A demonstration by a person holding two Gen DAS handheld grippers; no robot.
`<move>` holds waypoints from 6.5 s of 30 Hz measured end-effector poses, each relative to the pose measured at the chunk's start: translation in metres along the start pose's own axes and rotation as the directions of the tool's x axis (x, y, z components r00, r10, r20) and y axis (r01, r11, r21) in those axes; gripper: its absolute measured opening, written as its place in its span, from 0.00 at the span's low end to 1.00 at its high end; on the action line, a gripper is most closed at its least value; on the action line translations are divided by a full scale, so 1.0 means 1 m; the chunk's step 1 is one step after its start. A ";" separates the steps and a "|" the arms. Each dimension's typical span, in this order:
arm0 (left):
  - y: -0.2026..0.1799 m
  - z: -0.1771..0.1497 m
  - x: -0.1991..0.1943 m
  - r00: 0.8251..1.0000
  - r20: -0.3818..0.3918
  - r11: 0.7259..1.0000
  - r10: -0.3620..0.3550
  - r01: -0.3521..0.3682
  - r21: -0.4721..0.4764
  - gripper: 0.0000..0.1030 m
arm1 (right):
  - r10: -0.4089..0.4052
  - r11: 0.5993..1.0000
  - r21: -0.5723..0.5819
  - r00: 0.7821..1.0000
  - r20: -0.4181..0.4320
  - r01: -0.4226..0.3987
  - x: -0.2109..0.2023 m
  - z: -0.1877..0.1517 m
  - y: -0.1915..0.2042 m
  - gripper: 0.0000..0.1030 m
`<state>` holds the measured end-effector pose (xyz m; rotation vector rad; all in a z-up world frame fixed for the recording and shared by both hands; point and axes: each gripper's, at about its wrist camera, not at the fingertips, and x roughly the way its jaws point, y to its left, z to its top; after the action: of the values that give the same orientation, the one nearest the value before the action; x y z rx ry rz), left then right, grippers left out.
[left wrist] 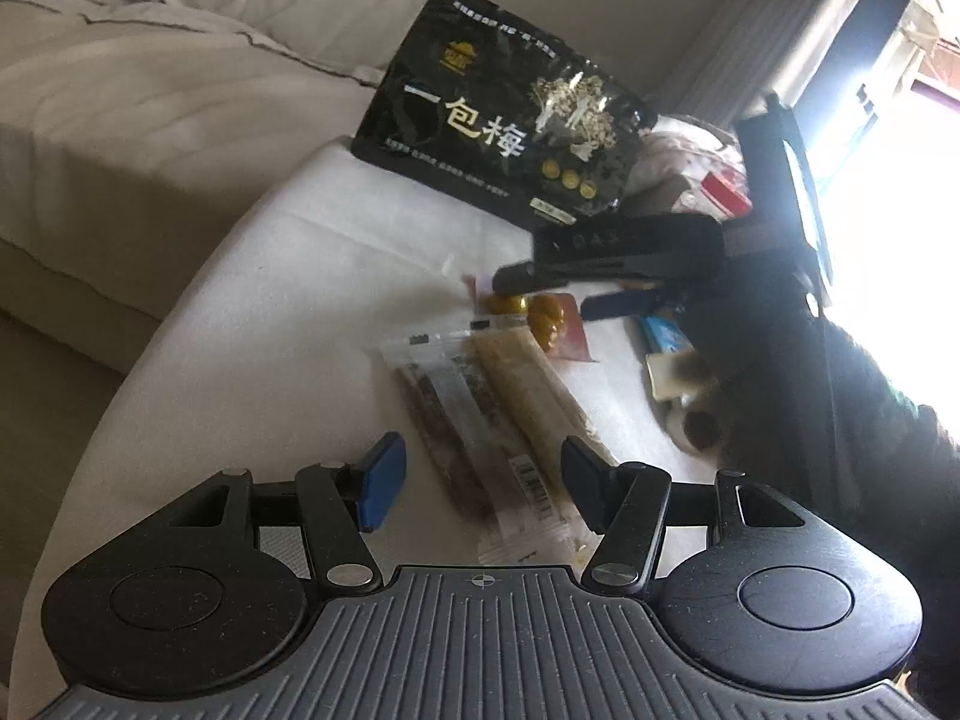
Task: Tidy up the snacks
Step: 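Move both empty tools back toward the remaining snacks, then grasp the long beige stick packet with the left tool, then grasp the dark barcode packet with the right tool while left lifts the stick packet, then lift both packets off the bed toward the pink box, then carry both packets over the pink box and open both tools to drop them, then grasp the blue seaweed packet with the right tool while left reaches the yellow-cake packet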
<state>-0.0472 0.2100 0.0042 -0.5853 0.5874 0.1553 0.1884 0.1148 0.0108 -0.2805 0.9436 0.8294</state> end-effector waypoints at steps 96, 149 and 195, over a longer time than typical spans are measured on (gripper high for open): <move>0.043 -0.007 -0.067 0.990 0.045 0.990 0.132 -0.129 -0.062 0.29 | 0.019 0.976 -0.218 0.991 0.130 0.010 -0.053 -0.095 0.108 0.45; -0.231 -0.018 -0.053 0.942 -0.129 0.814 -0.308 0.332 0.478 0.30 | -0.284 0.956 0.088 0.803 0.525 0.281 -0.349 -0.244 -0.084 0.39; -0.070 0.016 0.040 0.995 -0.102 0.997 -0.013 0.021 0.078 0.29 | -0.153 0.983 0.112 0.985 0.081 0.143 -0.132 -0.019 -0.085 0.70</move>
<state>0.0147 0.1596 0.0257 -0.5238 0.6839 0.0867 0.1978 -0.0185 0.0947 -0.2177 0.8690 0.6479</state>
